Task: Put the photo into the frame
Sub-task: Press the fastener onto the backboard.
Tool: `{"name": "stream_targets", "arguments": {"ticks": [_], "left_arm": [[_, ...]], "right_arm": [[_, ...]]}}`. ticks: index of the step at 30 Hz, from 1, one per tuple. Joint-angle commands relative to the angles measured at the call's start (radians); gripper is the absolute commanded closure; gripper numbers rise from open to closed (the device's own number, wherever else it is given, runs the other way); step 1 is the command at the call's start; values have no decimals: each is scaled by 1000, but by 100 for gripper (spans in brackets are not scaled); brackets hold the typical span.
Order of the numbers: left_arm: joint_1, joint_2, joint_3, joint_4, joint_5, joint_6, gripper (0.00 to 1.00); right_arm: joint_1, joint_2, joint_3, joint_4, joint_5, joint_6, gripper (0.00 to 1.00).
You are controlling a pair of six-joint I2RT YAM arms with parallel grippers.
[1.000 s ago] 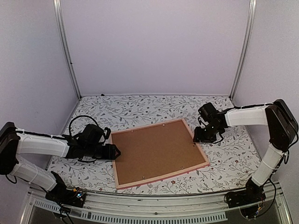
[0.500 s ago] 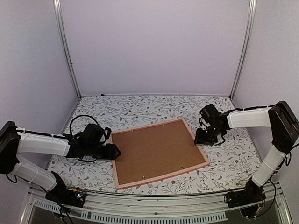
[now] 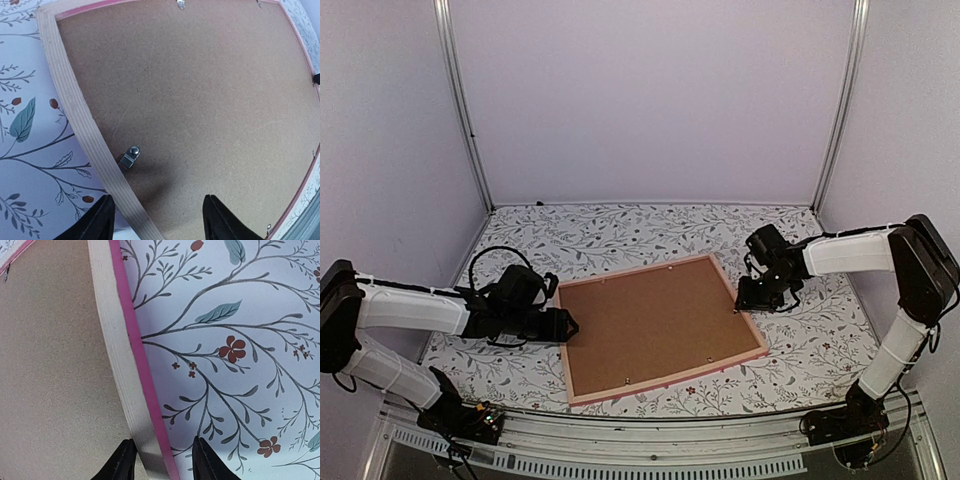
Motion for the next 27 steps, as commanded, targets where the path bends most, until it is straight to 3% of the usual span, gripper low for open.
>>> {"name": "stream_targets", "arguments": {"ticks": [1, 27], "left_arm": [[-12, 5, 18, -6, -7, 15, 38], [-12, 19, 16, 2, -7, 14, 38]], "right_arm": [[-3, 20, 0, 1, 47, -10, 59], [51, 34, -30, -18, 194, -106, 66]]}}
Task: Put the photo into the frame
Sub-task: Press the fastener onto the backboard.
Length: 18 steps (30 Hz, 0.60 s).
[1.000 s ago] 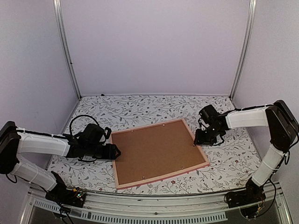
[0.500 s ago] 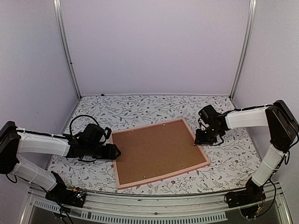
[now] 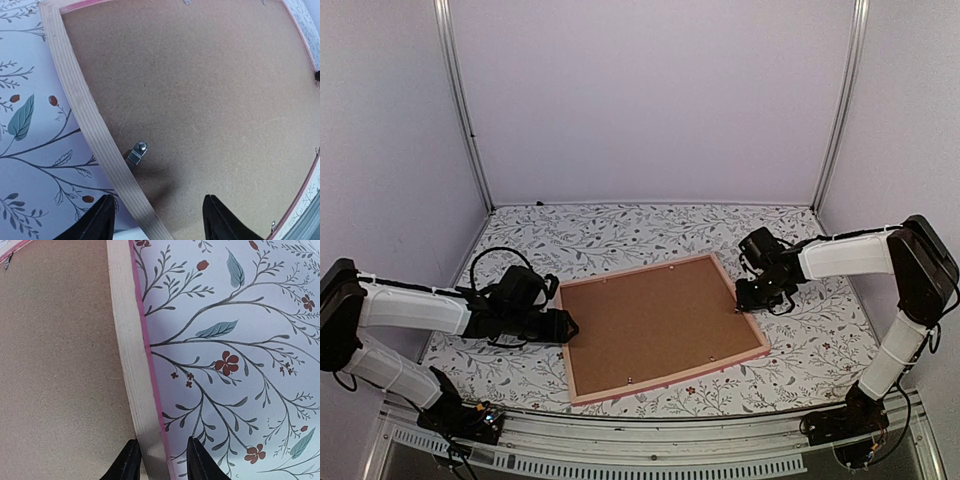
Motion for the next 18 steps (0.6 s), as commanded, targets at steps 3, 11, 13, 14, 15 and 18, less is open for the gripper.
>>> {"name": "stream_targets", "arguments": {"ticks": [3, 11, 13, 14, 15, 18], "left_arm": [[-13, 10, 18, 4, -6, 16, 38], [-12, 11, 24, 3, -3, 18, 38], [-12, 11, 24, 3, -3, 19, 38], [-12, 12, 24, 3, -3, 19, 38], [-12, 13, 24, 3, -3, 20, 38], [-13, 12, 26, 1, -3, 21, 38]], "right_arm": [[1, 22, -6, -54, 52, -50, 66], [1, -46, 60, -59, -29, -48, 58], [1, -53, 73, -64, -37, -39, 55], [1, -55, 78, -64, -40, -35, 54], [1, -56, 81, -63, -45, -29, 53], [1, -53, 83, -62, -54, -18, 52]]}}
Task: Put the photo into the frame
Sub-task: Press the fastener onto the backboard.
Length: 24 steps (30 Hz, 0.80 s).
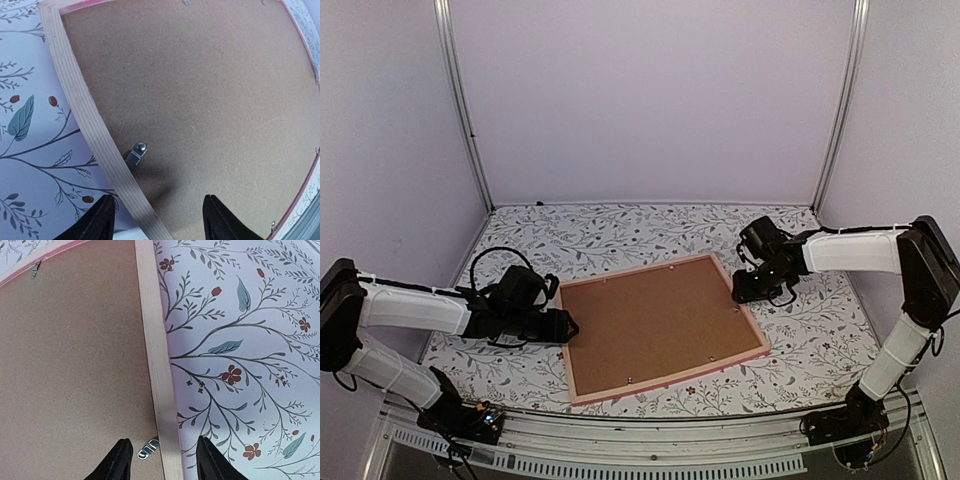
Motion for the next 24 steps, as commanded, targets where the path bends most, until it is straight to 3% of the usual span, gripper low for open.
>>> {"name": "stream_targets", "arguments": {"ticks": [1, 16, 24], "left_arm": [[-12, 12, 25, 0, -4, 19, 38], [-13, 5, 18, -9, -8, 22, 38], [-12, 5, 18, -9, -8, 21, 38]], "right_arm": [[-1, -23, 27, -8, -25, 22, 52], [-3, 77, 18, 4, -17, 44, 51], [-8, 68, -6, 7, -23, 45, 61]]}}
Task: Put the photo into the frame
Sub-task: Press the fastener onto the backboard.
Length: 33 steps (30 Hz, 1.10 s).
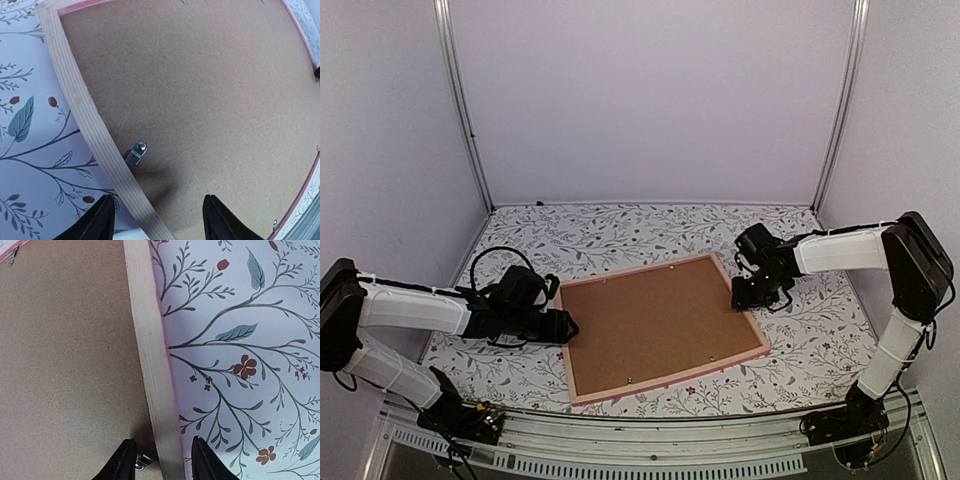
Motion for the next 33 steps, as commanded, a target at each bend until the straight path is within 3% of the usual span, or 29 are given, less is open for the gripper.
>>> {"name": "stream_targets", "arguments": {"ticks": [1, 11, 33], "left_arm": [[-12, 5, 17, -7, -7, 7, 38], [-12, 3, 15, -6, -7, 5, 38], [-12, -3, 7, -8, -7, 2, 38]], "right_arm": [[-9, 0, -19, 7, -4, 10, 62], [-22, -11, -44, 8, -11, -4, 68], [-76, -61, -95, 57, -165, -49, 70]]}}
